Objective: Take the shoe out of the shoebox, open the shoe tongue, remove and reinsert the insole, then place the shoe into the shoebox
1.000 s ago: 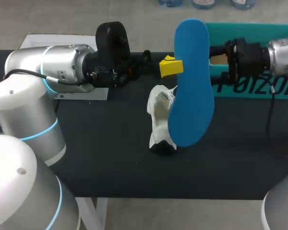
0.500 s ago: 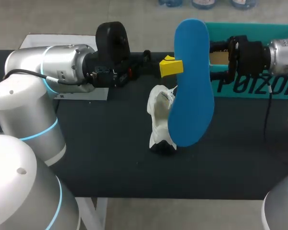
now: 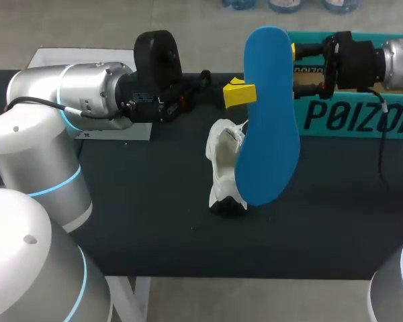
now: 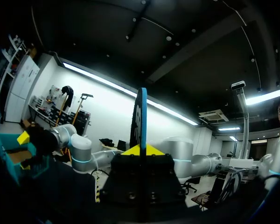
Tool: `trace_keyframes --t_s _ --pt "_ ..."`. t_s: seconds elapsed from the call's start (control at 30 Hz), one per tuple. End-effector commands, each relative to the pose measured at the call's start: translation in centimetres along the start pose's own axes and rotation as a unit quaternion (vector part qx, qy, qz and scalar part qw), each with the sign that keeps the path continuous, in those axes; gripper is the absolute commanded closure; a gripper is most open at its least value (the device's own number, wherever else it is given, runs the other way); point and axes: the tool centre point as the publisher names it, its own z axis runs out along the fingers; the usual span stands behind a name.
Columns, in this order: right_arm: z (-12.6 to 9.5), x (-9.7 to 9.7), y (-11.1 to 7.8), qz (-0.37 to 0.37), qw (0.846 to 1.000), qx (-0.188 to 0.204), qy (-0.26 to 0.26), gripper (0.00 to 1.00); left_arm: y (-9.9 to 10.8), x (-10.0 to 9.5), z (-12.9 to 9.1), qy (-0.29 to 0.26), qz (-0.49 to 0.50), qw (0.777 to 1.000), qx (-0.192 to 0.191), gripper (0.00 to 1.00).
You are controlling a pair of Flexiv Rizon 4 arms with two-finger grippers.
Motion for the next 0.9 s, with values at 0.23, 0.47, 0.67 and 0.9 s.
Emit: trace_keyframes --t_s 0.23,0.47,0.67,0.9 --pt "-1.6 3.4 0.3 0.052 0.998 -0.009 0.029 0.00 0.0 -0.1 0.1 0.000 0.000 1.000 0.001 1.00" --pt "-1.4 4.0 0.0 0.050 0.998 0.008 0.038 0.00 0.0 -0.1 0.1 0.000 0.000 1.000 0.001 1.00" --pt "-1.4 4.0 0.0 0.050 0.998 0.008 0.038 0.00 0.0 -0.1 0.1 0.000 0.000 1.000 0.001 1.00" --pt "-1.4 4.0 0.0 0.050 0.998 0.008 0.038 0.00 -0.1 -1.9 -1.2 0.004 0.146 0.982 -0.115 1.00"
